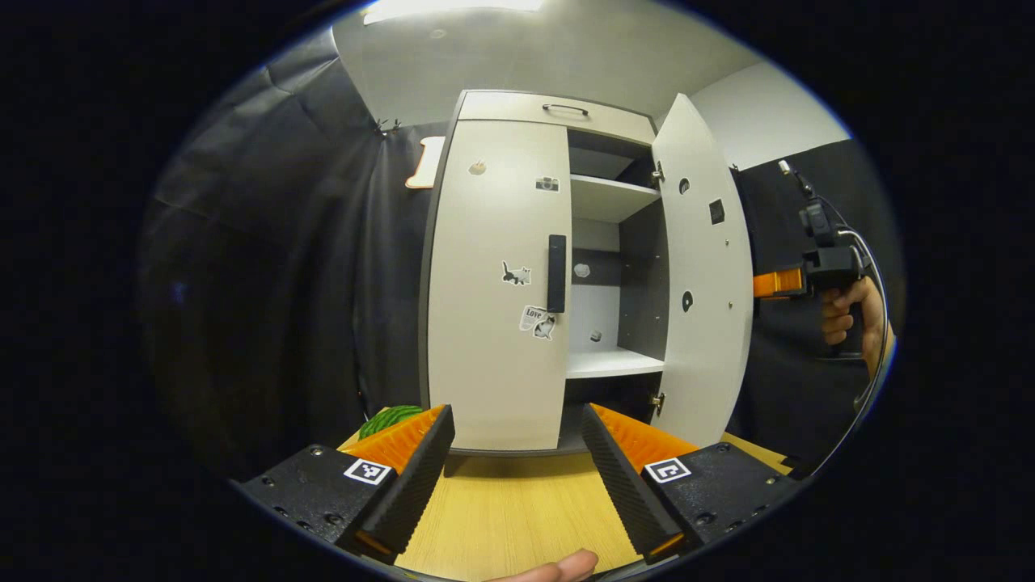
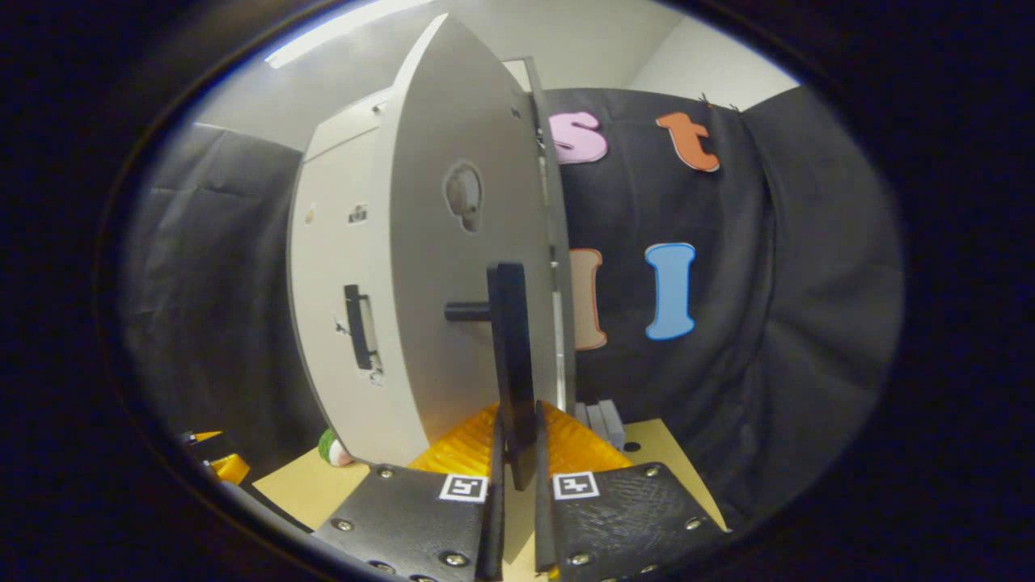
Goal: Open the right door of the double-door shoe cabinet with the right hand, and open the left door with the left hand.
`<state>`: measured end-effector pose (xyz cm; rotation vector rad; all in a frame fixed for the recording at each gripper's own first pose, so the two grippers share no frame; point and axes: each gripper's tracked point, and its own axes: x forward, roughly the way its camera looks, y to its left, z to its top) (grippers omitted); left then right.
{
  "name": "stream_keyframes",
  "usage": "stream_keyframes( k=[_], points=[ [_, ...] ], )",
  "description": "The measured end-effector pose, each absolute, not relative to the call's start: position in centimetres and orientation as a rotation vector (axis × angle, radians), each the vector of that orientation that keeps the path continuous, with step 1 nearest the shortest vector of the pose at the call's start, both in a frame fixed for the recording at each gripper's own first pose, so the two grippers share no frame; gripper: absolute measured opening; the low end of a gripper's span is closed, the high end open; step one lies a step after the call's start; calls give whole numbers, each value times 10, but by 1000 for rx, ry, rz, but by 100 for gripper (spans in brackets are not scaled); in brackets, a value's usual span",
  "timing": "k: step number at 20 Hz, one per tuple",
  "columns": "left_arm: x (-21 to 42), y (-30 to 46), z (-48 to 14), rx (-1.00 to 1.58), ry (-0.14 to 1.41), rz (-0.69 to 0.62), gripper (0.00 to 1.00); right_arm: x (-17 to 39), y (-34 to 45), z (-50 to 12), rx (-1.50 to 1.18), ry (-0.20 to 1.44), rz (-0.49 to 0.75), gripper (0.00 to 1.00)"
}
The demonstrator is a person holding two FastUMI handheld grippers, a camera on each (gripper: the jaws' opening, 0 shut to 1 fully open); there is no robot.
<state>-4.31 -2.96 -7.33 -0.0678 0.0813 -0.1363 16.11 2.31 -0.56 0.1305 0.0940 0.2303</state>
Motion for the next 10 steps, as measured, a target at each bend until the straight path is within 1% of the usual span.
stream_keyframes(
  k=[1,2,4,7,10],
  points=[
    [-43,-32,-75,-68,87,-142,98,164,7,-5,135,89,197,17],
    [-43,-33,-76,-68,93,-145,98,165,-9,-4,132,81,180,9],
    [-40,-32,-79,-66,100,-139,98,165,-16,-7,187,84,231,9],
    [-34,-27,-81,-51,108,-121,98,162,-5,-8,288,74,327,15],
    [-24,-17,-84,-25,115,-101,98,150,-14,-9,379,71,379,15]
  ],
)
